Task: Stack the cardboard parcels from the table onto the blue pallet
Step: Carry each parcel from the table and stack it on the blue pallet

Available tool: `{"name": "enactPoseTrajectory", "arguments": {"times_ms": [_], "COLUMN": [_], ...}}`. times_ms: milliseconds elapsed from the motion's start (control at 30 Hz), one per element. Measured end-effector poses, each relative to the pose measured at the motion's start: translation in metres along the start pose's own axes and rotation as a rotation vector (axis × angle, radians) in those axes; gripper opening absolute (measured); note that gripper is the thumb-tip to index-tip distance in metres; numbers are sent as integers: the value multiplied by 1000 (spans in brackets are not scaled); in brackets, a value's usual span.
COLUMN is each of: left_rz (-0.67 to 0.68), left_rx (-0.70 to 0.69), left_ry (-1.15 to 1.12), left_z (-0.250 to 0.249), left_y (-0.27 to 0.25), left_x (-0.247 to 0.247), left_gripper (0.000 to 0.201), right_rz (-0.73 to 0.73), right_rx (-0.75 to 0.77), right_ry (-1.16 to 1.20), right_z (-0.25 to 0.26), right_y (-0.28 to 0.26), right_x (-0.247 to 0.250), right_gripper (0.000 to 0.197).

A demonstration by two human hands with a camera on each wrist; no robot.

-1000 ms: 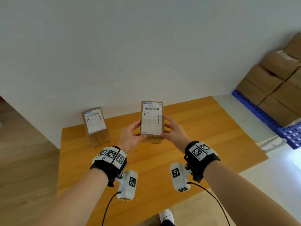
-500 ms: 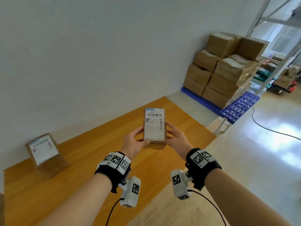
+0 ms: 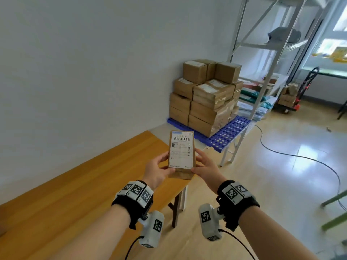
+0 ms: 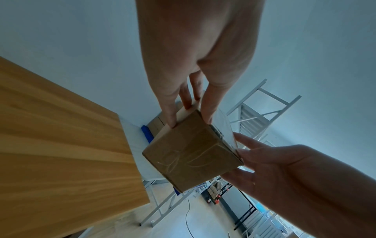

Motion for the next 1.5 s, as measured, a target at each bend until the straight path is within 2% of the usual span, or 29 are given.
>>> {"name": "enactPoseTrajectory", "arguments": {"times_ms": [167,400,733,1133,1300,1500], "left_rz": [19,41,89,20,-37,-137], "left_rx": [-37,-108,-187,-206,-234,-254], "left_ry": [-2,59,-14,-8,42,111], "left_z": [-34,-72,-108,-154,-179,-199], "left_y": [12,45,142,306,352,409], "left_x": [-80,-160,-254,-319,-336,-347], "left_gripper": [62,61,61,66,65,62], "right_rz": [-14,-63,-88,-66,-37,39], "right_rx": [32,73,126,182,219,293], "right_ry": [24,33,24,-32,-66,-144], "right_z": [10,28,49,108,126,153], "right_y": [15,40,143,307,364,436], "right_x": [84,173,266,337,354,367], "right_gripper": [71,70,72,76,82,79]}}
Point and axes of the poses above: each hand's wrist, its own y-axis towards the middle knuckle, its own x-axis out of the back of the hand, z = x × y, the point moved 3 cm from there along y, towards the middle knuckle, and after that the axes turned 6 degrees about -z, right-handed, at the moved point
